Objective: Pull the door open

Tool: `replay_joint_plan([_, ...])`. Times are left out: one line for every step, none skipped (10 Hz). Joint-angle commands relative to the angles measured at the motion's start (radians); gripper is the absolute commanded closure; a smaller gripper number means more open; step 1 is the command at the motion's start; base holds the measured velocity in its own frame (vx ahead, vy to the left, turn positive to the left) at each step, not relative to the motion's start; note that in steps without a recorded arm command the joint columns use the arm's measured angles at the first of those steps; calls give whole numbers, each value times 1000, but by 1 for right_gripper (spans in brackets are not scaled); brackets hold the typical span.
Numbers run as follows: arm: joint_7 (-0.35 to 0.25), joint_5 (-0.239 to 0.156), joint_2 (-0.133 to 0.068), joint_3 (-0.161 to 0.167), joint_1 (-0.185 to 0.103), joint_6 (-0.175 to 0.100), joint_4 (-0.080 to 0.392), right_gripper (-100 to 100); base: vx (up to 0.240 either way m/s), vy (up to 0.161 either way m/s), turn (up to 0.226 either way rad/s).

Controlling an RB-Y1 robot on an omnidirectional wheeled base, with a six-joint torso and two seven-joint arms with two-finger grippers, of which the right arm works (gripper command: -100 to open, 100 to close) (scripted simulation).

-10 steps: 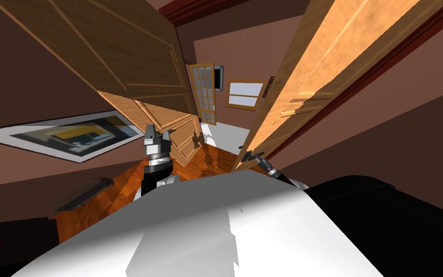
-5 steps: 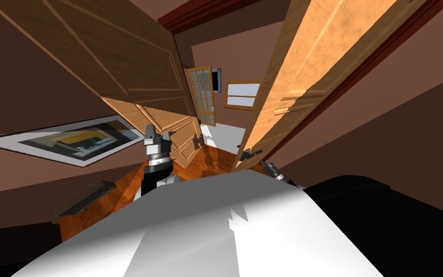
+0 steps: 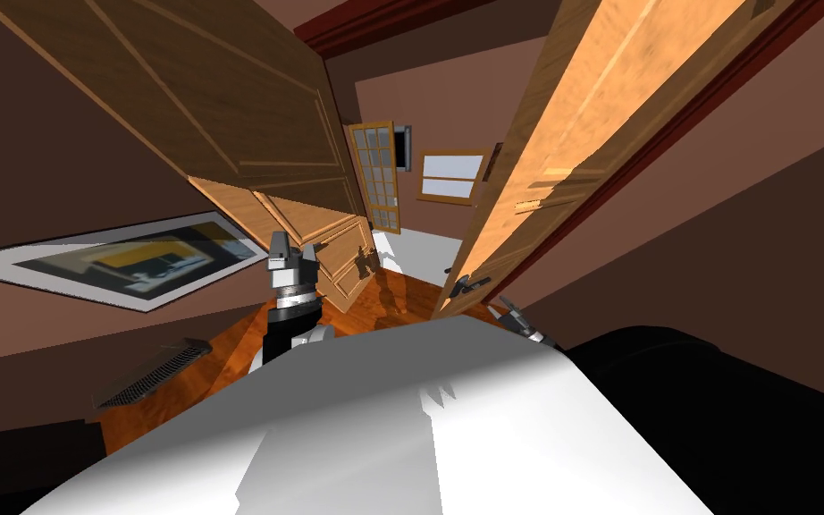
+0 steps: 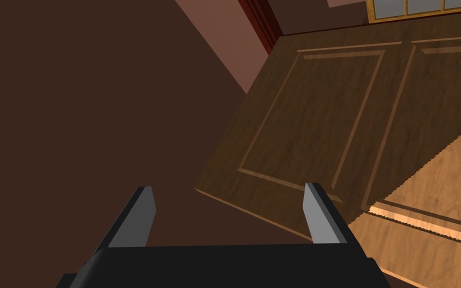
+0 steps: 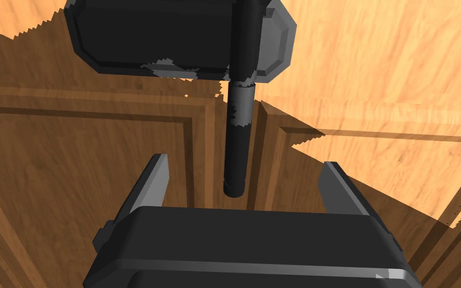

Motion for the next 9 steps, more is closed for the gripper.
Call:
replay_joint_plan([-16,-4,1,1,5,-30,31,-100,-37,35,-32])
replay_joint_plan([-25,-9,-2,0,17,-53,49,-100,-55,27,-44])
replay_joint_plan([-23,-5,2,2,7,-43,50,-100,-27,11,-14])
replay_joint_plan([-33,-9,2,-7,-1,-32,55,-100,113,79,86])
replay_joint_plan([-35,-10,2,-9,-4,-28,55,-100,171,90,64])
replay_joint_plan([-39,-12,2,-15,-8,-19,56,-100,207,103,59])
replay_joint_plan([-45,-15,2,-22,-15,-6,57,-100,294,111,72])
replay_joint_plan([-49,-18,2,-28,-21,5,58,-100,301,97,76])
replay_joint_plan([-46,-18,-2,-26,-15,-3,53,-100,129,41,18])
